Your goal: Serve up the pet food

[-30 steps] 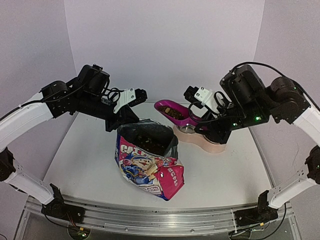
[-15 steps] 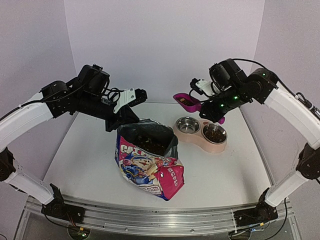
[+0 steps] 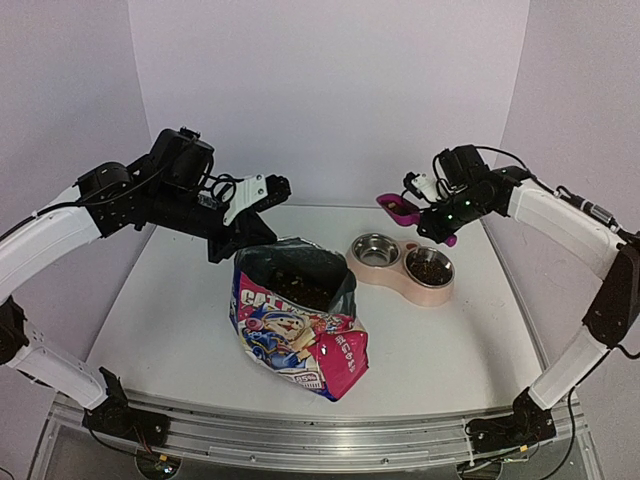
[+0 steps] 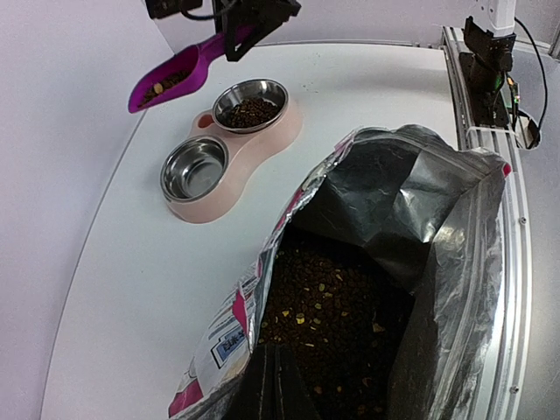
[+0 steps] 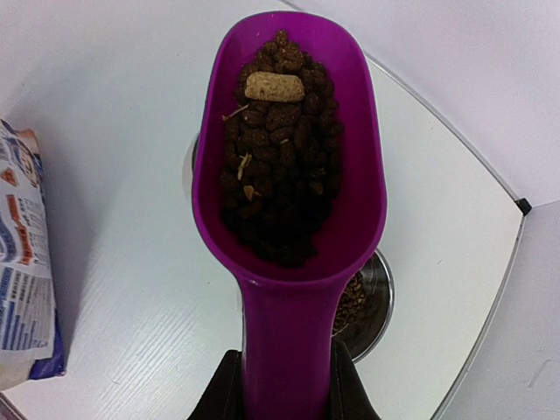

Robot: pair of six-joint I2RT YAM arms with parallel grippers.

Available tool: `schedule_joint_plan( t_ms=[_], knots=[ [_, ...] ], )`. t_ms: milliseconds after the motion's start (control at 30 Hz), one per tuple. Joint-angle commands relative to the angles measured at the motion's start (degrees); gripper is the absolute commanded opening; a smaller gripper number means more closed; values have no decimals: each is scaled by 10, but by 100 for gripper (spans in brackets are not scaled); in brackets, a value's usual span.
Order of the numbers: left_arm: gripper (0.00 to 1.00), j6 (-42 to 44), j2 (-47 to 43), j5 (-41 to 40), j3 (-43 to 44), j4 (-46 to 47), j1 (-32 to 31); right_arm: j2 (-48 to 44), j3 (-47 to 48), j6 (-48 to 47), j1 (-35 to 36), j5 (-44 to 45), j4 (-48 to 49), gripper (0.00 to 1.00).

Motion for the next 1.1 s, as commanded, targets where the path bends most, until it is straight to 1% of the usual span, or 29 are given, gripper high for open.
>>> schedule_joint_plan(
  t_ms=[0,167,333,500,667,833,1067],
  knots=[
    [0,-5,-16,-9,-2,18,2,26,-23,-61,-13,-3,71,0],
    [0,-4,0,-6,9,19,1,71,-26,-92,-13,10,77,0],
    [0,-1,6,-6,15,17,2,99,-28,-131,-13,51,78,0],
    [0,0,9,-5,18,17,2,131,-9,-158,-10,81,72,0],
    [0,1,9,-8,21,17,3,159,-11,-200,8,131,58,0],
    [0,4,12,-7,25,17,4,181,10,-210,19,167,58,0],
    [0,7,12,-7,26,20,7,199,18,-238,54,230,58,0]
  ],
)
